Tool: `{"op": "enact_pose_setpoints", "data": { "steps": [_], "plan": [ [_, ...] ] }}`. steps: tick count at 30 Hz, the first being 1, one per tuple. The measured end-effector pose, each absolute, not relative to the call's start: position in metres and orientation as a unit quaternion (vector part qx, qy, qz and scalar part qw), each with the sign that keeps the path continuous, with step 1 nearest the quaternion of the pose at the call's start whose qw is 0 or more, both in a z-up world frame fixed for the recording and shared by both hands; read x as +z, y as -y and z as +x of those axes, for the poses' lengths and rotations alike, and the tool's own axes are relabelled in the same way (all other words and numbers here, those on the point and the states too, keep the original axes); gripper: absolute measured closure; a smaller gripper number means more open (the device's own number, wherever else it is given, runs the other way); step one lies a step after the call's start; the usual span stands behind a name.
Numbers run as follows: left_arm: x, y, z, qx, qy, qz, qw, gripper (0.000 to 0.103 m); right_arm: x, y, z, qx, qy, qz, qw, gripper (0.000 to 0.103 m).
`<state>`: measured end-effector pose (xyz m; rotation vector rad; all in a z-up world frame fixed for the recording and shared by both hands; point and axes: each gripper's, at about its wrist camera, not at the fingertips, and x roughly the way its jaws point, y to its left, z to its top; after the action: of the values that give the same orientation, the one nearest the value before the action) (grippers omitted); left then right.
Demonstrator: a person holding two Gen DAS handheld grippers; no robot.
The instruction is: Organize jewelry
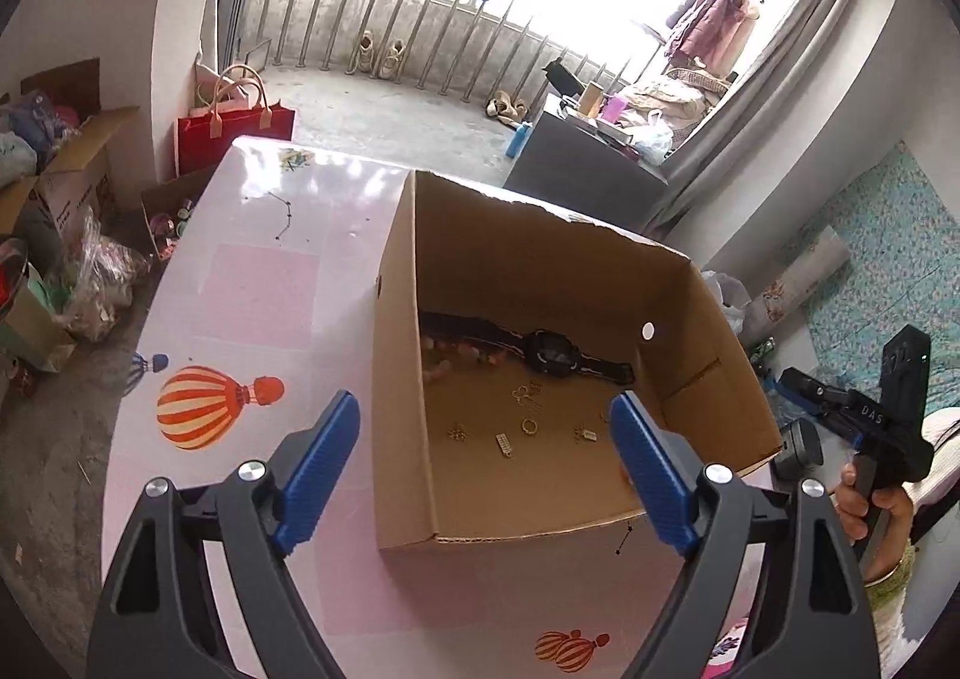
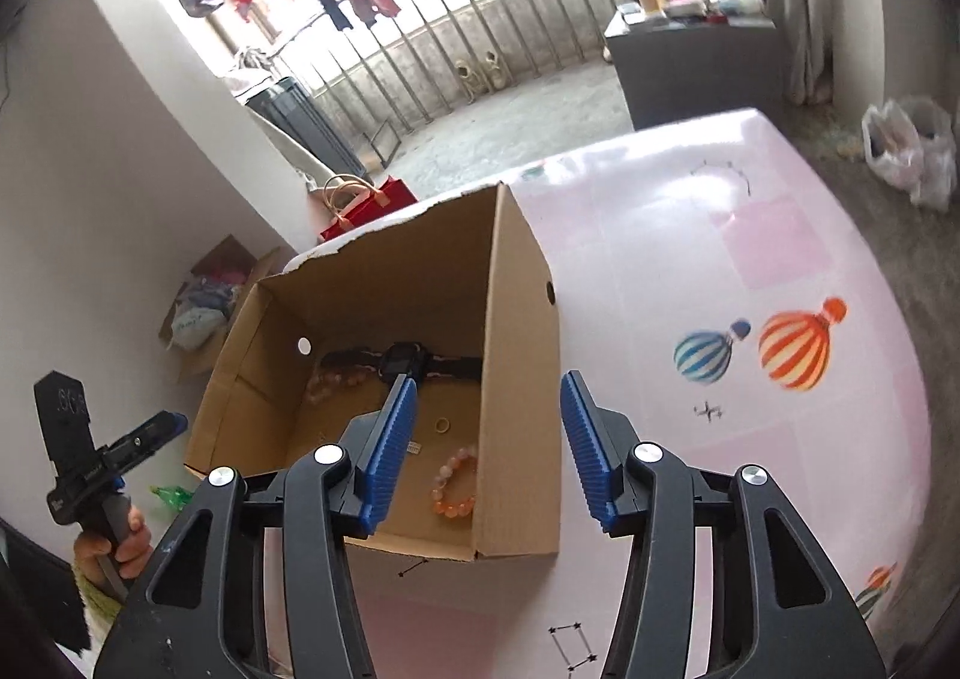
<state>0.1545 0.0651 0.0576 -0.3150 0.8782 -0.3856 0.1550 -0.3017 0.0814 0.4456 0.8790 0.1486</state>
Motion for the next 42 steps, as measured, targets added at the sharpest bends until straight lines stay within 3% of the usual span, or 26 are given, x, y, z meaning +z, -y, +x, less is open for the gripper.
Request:
{"op": "enact_pose_setpoints", "data": {
  "steps": [6, 10, 42],
  "plan": [
    [0.033, -0.062, 0.166, -0.221, -0.455, -0.210, 0.837, 0.018, 0.039, 0.290, 0.158, 0.111, -0.476, 0.272, 0.829, 0.051],
    [0.030, -0.054, 0.164, -0.215, -0.458, -0.185, 0.842, 0.017, 0.044, 0.279, 0.155, 0.100, -0.468, 0.248, 0.842, 0.046],
    [0.034, -0.068, 0.053, -0.156, -0.448, -0.170, 0.864, 0.016, 0.047, 0.251, 0.106, 0.111, -0.447, 0.243, 0.854, 0.043]
  ]
}}
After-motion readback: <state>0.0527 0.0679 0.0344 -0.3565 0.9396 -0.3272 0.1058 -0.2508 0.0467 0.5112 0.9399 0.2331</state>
